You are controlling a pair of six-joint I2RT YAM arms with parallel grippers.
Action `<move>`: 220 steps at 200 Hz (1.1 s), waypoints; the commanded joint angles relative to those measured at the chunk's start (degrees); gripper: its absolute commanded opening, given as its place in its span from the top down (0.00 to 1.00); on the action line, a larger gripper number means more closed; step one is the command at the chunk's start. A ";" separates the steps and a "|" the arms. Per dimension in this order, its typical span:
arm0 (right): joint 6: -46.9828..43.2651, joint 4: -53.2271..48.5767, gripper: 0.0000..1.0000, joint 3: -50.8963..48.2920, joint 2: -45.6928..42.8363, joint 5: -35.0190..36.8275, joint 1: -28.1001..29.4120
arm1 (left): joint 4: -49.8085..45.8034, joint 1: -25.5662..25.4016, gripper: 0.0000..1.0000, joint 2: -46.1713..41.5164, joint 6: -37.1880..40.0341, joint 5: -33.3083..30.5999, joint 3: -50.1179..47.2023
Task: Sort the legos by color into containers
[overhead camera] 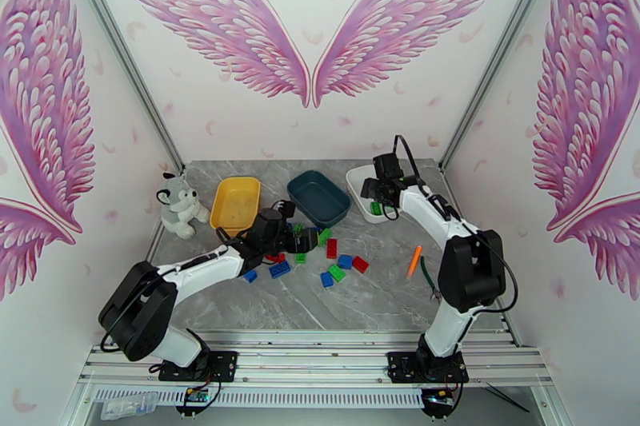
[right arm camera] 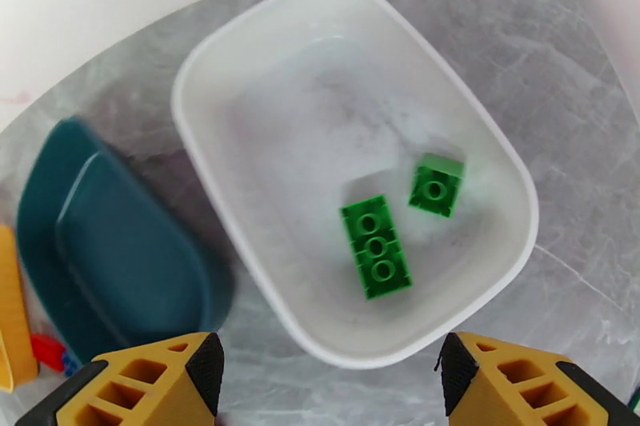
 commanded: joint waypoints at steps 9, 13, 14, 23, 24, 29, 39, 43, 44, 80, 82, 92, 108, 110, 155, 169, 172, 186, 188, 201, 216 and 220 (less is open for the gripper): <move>-0.76 2.48 0.24 -3.74 -3.39 -5.12 6.44 | -3.10 1.18 0.04 -5.17 1.54 -9.32 -2.93; -0.68 2.57 0.24 -4.07 -3.52 -5.41 7.30 | -3.38 1.46 0.04 -5.67 1.49 -10.14 -3.17; -0.72 2.59 0.24 -4.12 -3.54 -5.45 7.54 | -3.43 1.54 0.04 -5.83 1.51 -10.31 -3.23; -0.39 2.71 0.26 -4.77 -3.63 -5.76 9.47 | -3.74 2.21 0.03 -6.89 1.14 -11.58 -3.91; -0.35 2.71 0.26 -4.86 -3.64 -5.76 9.73 | -3.79 2.36 0.03 -7.01 1.06 -11.69 -4.04; -0.03 2.99 0.26 -5.29 -3.71 -6.03 10.66 | -3.92 2.89 0.03 -7.60 0.81 -12.08 -4.43; 0.66 3.65 0.26 -6.19 -3.70 -6.99 12.53 | -4.05 3.99 0.03 -8.78 0.26 -12.77 -5.30; 1.00 3.82 0.26 -6.46 -3.64 -7.28 13.23 | -4.09 4.40 0.03 -9.21 0.09 -13.18 -5.61; 1.09 3.88 0.26 -6.50 -3.64 -7.31 13.36 | -4.10 4.51 0.03 -9.31 0.06 -13.28 -5.72; 4.09 5.43 0.29 -8.19 -1.74 -9.21 19.40 | -4.32 8.35 0.01 -13.40 -1.98 -15.57 -8.84; 4.24 5.43 0.29 -8.25 -1.60 -9.15 19.83 | -4.31 8.53 0.01 -13.55 -2.12 -15.57 -9.00; 4.82 5.62 0.29 -8.44 -0.68 -8.97 21.50 | -4.21 9.86 0.01 -14.59 -2.85 -15.45 -9.87; 5.90 6.17 0.30 -8.68 1.00 -9.53 23.73 | -4.02 11.98 0.01 -16.03 -4.01 -14.85 -11.20; 5.99 6.15 0.30 -8.68 1.21 -9.54 24.12 | -4.01 12.30 0.01 -16.23 -4.17 -14.75 -11.32; 6.96 5.66 0.30 -7.01 6.76 -7.96 29.14 | -4.19 16.74 0.01 -17.77 -5.96 -13.75 -13.05; 7.27 5.87 0.30 -6.76 8.04 -7.87 30.10 | -4.10 17.80 0.01 -17.77 -6.31 -13.48 -13.43; 7.28 5.81 0.30 -6.72 8.38 -7.79 30.30 | -4.15 17.99 0.01 -17.76 -6.44 -13.33 -13.56; 7.53 5.78 0.31 -6.32 9.78 -7.39 31.19 | -3.82 18.82 0.01 -17.67 -6.83 -12.46 -13.68; 7.58 5.78 0.31 -6.28 9.98 -7.31 31.32 | -3.72 18.91 0.01 -17.63 -6.90 -12.31 -13.79; 7.76 5.63 0.33 -6.02 11.30 -6.88 31.82 | -3.46 19.25 0.01 -17.45 -7.13 -11.73 -13.92; 7.99 5.76 0.37 -5.84 12.59 -6.73 32.06 | -3.28 19.42 0.01 -17.24 -7.18 -11.27 -14.00; 8.03 5.77 0.37 -5.75 12.92 -6.68 32.09 | -3.22 19.46 0.01 -17.16 -7.34 -11.12 -13.97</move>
